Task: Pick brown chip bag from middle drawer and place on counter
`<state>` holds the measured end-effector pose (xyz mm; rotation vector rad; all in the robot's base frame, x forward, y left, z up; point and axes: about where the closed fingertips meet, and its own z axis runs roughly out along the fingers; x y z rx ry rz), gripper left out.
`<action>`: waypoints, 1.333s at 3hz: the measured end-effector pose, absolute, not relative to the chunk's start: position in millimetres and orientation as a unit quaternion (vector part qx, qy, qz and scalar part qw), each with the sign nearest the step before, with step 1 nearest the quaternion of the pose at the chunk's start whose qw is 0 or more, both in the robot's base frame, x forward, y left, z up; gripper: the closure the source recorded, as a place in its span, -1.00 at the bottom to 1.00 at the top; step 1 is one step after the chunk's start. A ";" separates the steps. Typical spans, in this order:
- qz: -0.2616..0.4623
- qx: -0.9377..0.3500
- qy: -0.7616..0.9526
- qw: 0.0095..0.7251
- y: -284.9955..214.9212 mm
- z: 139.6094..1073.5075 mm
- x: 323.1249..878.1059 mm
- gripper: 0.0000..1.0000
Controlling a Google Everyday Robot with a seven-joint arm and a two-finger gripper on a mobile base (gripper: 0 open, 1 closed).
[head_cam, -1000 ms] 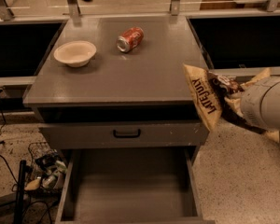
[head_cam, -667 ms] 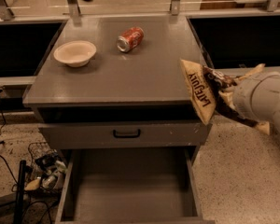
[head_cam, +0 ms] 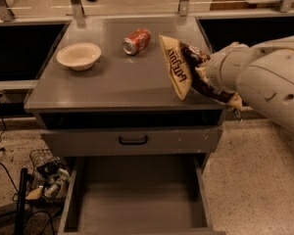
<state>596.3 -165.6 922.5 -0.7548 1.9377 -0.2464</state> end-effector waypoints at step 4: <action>-0.047 -0.363 0.796 0.482 -102.3 899.7 651.4 1.00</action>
Offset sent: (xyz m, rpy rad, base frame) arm 0.0180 0.0339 0.0125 0.0170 -0.0205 0.0483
